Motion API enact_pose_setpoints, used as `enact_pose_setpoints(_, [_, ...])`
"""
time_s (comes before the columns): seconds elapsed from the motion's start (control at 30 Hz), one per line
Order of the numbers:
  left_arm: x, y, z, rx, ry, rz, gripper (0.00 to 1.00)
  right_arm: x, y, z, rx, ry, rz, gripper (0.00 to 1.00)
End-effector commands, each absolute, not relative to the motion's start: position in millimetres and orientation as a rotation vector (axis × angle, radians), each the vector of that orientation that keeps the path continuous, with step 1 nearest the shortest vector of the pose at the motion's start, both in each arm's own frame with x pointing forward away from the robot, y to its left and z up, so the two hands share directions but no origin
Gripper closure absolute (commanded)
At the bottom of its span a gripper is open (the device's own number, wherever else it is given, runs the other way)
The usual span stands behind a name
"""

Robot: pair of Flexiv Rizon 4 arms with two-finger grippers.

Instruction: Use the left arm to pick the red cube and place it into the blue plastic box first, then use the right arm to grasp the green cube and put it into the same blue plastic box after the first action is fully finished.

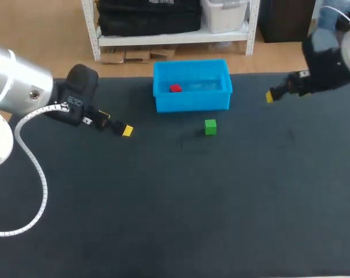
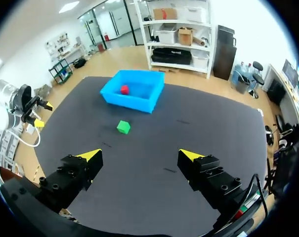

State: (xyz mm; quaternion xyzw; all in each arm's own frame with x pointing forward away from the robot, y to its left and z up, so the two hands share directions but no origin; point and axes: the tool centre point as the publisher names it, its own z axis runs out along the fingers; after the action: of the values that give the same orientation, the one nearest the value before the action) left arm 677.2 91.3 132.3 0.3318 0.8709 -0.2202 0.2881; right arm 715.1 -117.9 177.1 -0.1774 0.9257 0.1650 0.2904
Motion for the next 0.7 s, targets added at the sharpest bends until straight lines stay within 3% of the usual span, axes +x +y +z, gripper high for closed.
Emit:
enact_pose_setpoints(0.03, [676, 93, 132, 0.887, 2.319, -0.594, 0.00, 717, -99, 177, -0.341, 2.518, 0.150, 0.00])
enact_pose_setpoints(0.33, [676, 93, 132, 0.887, 2.319, -0.594, 0.00, 722, -54, 170, -0.288, 2.593, 0.244, 0.00])
enact_pose_setpoints(0.7, [676, 93, 132, 0.887, 2.319, -0.594, 0.00, 722, -54, 170, -0.288, 2.593, 0.244, 0.00])
